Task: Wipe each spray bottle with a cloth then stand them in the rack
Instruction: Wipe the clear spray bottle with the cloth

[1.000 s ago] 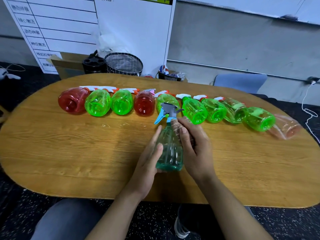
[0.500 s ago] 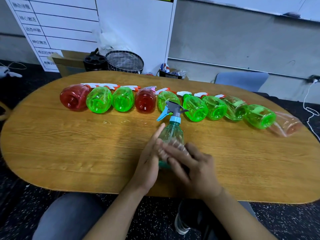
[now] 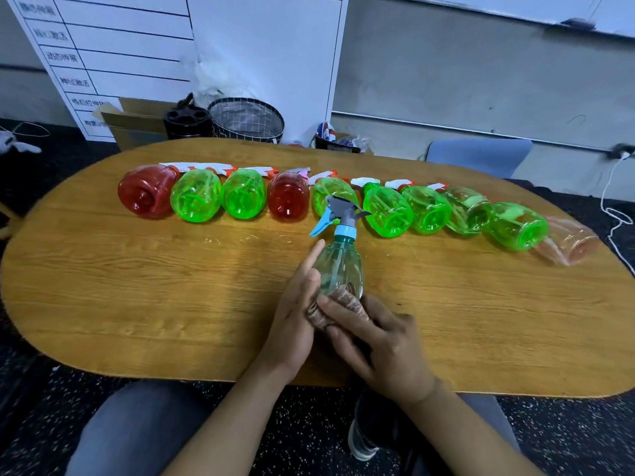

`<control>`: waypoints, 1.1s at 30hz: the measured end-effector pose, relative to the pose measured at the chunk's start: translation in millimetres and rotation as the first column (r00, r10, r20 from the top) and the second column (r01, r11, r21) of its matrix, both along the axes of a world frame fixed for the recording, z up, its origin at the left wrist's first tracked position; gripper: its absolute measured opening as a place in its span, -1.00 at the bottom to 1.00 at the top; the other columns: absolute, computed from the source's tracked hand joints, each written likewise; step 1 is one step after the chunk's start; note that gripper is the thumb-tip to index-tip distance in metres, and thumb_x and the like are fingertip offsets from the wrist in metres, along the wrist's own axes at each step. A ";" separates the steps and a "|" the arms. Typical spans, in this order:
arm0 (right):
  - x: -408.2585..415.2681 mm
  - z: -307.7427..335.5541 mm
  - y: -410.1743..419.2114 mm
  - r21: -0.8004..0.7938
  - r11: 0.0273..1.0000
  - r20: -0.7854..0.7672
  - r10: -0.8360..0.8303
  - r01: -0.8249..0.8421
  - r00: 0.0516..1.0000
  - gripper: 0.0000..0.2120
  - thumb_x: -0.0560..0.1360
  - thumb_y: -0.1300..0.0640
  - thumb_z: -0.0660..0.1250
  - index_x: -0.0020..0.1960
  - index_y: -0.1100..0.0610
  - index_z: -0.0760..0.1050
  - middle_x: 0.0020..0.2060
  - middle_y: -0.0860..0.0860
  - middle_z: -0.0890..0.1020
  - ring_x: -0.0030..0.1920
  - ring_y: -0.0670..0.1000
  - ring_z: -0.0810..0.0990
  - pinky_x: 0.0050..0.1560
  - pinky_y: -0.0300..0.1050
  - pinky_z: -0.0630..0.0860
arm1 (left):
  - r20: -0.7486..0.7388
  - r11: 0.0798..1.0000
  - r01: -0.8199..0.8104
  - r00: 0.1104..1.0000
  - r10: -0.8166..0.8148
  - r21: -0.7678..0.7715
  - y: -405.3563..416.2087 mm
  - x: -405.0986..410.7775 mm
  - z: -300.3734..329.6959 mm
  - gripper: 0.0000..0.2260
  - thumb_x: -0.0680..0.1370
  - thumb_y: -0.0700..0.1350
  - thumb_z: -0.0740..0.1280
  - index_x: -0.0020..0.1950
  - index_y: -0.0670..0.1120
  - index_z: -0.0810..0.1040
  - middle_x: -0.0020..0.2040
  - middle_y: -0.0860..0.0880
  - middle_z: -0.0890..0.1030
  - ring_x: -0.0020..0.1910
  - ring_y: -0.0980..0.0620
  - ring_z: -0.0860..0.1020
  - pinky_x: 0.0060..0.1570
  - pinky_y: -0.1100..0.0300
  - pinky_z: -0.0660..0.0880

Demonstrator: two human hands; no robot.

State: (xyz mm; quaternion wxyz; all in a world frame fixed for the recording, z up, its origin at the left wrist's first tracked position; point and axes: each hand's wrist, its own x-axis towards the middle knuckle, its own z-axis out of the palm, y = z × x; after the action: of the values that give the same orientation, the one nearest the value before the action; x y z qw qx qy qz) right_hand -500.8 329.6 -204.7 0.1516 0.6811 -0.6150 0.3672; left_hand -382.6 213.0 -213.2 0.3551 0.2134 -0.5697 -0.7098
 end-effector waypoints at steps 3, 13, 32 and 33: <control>-10.3 13.5 -13.9 0.024 0.997 0.137 -0.075 0.072 0.988 -0.67 0.70 -0.06 0.28 0.45 -0.10 0.54 -0.06 0.03 0.61 -0.25 0.02 0.63 -0.32 0.03 0.61 | 0.048 0.999 -0.011 0.999 0.013 -0.041 2.2 0.5 1.0 -0.54 0.73 0.09 0.09 0.65 0.14 0.34 0.53 0.10 0.53 0.51 0.05 0.50 0.46 -0.13 0.50; -5.3 8.9 -12.7 0.019 0.999 0.282 -0.050 0.047 0.958 -0.66 0.71 -0.04 0.28 0.45 -0.03 0.57 0.02 0.05 0.63 -0.11 0.00 0.66 -0.18 0.01 0.62 | 0.044 0.999 -0.020 0.999 0.022 -0.043 4.8 0.5 0.8 -0.64 0.78 0.00 0.10 0.58 0.08 0.39 0.43 0.22 0.60 0.48 0.17 0.51 0.36 0.31 0.48; -17.6 33.6 -30.2 -0.062 0.981 0.583 -0.114 0.184 0.804 -0.72 0.71 -0.01 0.19 0.27 -0.04 0.63 0.10 -0.13 0.71 0.17 -0.16 0.65 0.15 -0.24 0.51 | 0.053 1.000 -0.001 0.999 0.000 0.012 5.4 5.6 7.2 -0.56 0.71 0.18 0.14 0.60 0.23 0.38 0.52 0.07 0.53 0.47 -0.05 0.54 0.32 -0.33 0.56; -17.9 33.0 -31.7 -0.061 0.979 0.631 -0.113 0.194 0.768 -0.73 0.71 -0.02 0.18 0.26 -0.06 0.62 0.13 -0.16 0.70 0.21 -0.18 0.64 0.20 -0.28 0.48 | 0.045 1.000 -0.002 0.999 0.001 0.025 4.8 5.1 6.4 -0.57 0.71 0.19 0.14 0.59 0.28 0.38 0.52 0.06 0.53 0.45 -0.10 0.56 0.23 -0.32 0.61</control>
State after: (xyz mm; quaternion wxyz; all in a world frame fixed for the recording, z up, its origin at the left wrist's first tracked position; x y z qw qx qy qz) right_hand -518.7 297.9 -171.7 0.0104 0.4581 -0.6604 0.5950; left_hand -377.5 217.8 -206.8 0.3399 0.2341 -0.5685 -0.7117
